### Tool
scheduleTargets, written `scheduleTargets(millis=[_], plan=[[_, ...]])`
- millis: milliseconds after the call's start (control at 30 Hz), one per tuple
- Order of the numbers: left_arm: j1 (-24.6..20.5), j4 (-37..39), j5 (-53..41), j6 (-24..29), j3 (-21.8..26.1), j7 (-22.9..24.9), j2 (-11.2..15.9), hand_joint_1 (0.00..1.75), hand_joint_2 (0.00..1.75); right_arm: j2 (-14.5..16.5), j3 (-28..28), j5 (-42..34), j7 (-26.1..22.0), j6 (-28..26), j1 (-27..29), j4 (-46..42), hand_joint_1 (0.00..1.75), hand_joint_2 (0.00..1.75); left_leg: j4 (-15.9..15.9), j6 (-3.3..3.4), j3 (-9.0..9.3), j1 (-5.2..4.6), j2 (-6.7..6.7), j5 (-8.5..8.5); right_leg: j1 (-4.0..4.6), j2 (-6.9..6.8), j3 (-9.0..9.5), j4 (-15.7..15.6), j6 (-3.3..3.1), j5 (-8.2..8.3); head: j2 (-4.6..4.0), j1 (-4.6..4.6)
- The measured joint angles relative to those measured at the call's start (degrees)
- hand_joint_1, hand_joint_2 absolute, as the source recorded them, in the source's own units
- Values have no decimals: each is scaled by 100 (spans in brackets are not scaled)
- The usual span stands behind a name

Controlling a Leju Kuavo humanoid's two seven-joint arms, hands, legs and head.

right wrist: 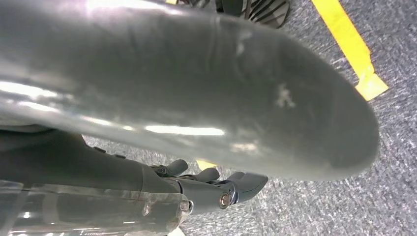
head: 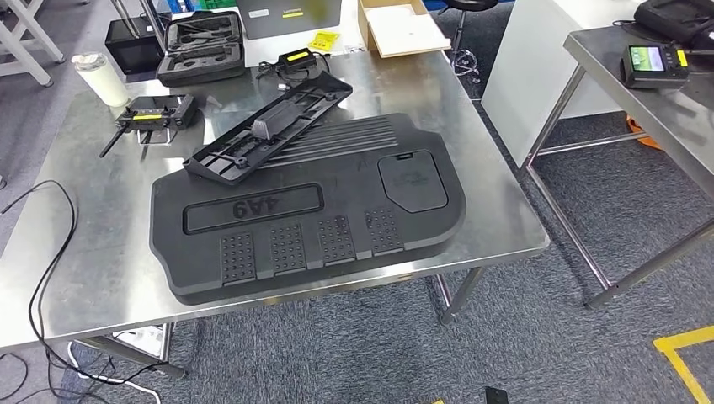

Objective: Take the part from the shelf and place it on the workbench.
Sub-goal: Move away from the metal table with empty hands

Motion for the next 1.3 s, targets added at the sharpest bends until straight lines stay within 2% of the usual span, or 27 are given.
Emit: scheduleTargets(millis=[67,100,167,233,267,300,367,400,433,467,500,533,567,600,633,733,767,833,900,933,967,1000,1100,1133,1167,1233,1300], plan=[[-15,-9,0,1,-12,0,0,0,175,3,21,-7,0,-6,-1,0,0,0,-866,74,517,-28,5,255,9,0,-35,15,36,42,0,4],[-21,-12,0,1,-14,0,0,0,175,5,31,-9,0,-9,-3,0,0,0,-1132,98,653,-49,9,321,7,-2,-40,15,67,66,0,5],[-26,-18,0,1,-15,0,0,0,175,8,47,-11,0,-14,-8,0,0,0,-1271,122,681,-84,17,376,-4,-9,-48,3,141,126,0,4],[-29,-26,1,2,-17,1,-5,0,175,8,66,-13,0,-16,-6,1,0,0,-1350,179,654,-57,31,461,-7,-8,-72,20,204,126,0,1],[-32,-30,1,4,-19,1,-8,0,175,7,77,-13,0,-16,-2,2,0,0,-1387,219,628,-39,41,517,-5,-2,-116,113,229,21,0,16],[-35,-36,1,4,-21,2,-10,0,175,6,87,-12,0,-16,0,3,0,0,-1417,254,589,-21,51,572,-7,5,-199,319,251,-176,0,38],[-36,-53,0,2,-26,2,-11,0,175,4,110,-10,0,-12,3,4,0,0,-1399,295,465,-26,58,646,-21,14,-440,1008,293,-680,0,87],[-36,-60,0,1,-28,2,-11,0,175,3,121,-9,0,-10,5,4,0,0,-1373,297,398,-27,60,675,-27,14,-534,1344,315,-845,0,99],[-35,-65,0,1,-29,2,-11,0,175,1,128,-9,0,-9,7,4,0,0,-1342,290,334,-26,62,696,-33,14,-549,1532,332,-889,0,107],[-35,-67,0,1,-30,2,-11,0,175,-1,132,-9,0,-8,10,4,0,0,-1302,282,274,-24,63,711,-41,13,-459,1509,345,-823,0,115],[-35,-68,0,1,-30,2,-11,0,175,-2,133,-9,0,-8,10,4,0,0,-1257,273,220,-21,63,719,-52,12,-258,1254,350,-677,0,124],[-36,-72,0,1,-30,2,-11,0,175,-3,134,-8,0,-8,8,4,0,0,-1204,263,171,-17,63,720,-63,10,16,842,352,-524,0,133],[-39,-76,0,1,-30,2,-11,0,175,-4,135,-5,-1,-7,1,4,0,0,-1151,245,123,-21,63,719,-62,12,264,440,339,-444,0,142],[-40,-80,0,1,-30,2,-11,0,175,-4,136,-3,-1,-5,-6,4,0,0,-1108,222,89,-26,61,721,-54,17,430,151,317,-388,0,146],[-41,-84,0,1,-31,2,-11,0,175,-4,138,-2,-2,-4,-10,4,0,0,-1073,193,65,-34,58,728,-45,23,508,-11,292,-385,0,146],[-40,-96,0,1,-43,3,-8,0,175,-3,144,-14,-2,-1,-10,5,0,0,-1013,96,33,-38,39,754,-44,25,463,-60,189,-340,0,125],[-39,-103,-1,1,-52,3,-6,0,175,-4,146,-28,-3,-1,-11,5,0,0,-935,61,-1,-32,29,679,-53,20,436,-71,140,-305,0,109],[-42,-115,-5,10,-69,2,-2,0,175,-8,152,-72,-10,-2,-12,7,0,0,-488,-7,-167,-7,12,299,-66,5,358,-93,52,-227,0,58],[-45,-125,-8,27,-88,11,-2,0,175,-11,158,-118,-25,-3,-8,7,0,0,226,-59,-400,17,12,-151,-57,0,259,-84,24,-162,0,14],[-45,-129,-9,33,-99,20,-2,0,175,-11,163,-136,-31,-3,-6,7,0,0,484,-72,-455,26,12,-260,-54,-3,213,-75,26,-133,0,10],[-44,-133,-8,36,-111,32,-2,0,175,-11,169,-146,-36,-3,-4,7,0,0,560,-74,-420,30,12,-258,-52,-5,171,-65,32,-107,0,8],[-44,-139,-5,37,-120,43,-1,0,175,-11,176,-150,-37,-3,-3,7,0,0,402,-66,-273,33,12,-149,-51,-6,137,-54,42,-86,0,5],[-60,-158,11,52,-130,67,1,0,175,-11,212,-149,-37,7,-3,7,0,0,-822,-5,472,22,8,292,-48,-4,82,-22,96,-37,0,1],[-64,-163,16,61,-137,73,1,0,175,-11,227,-149,-37,12,-5,7,0,0,-1089,19,608,7,5,360,-46,-3,74,-19,130,-14,0,1],[-66,-167,20,67,-144,77,2,0,175,-12,243,-150,-37,14,-7,7,0,0,-1214,38,651,-10,2,373,-47,-3,64,-18,169,12,0,-1],[-62,-176,25,82,-156,80,2,0,175,-13,269,-150,-35,15,-7,7,0,0,-1234,88,609,-29,0,420,-48,-2,48,-25,245,68,0,-2],[-72,-196,30,89,-161,78,2,0,175,-19,295,-154,-20,17,0,7,0,0,-1273,177,554,-10,22,496,-57,7,-3,72,298,-38,0,8]])
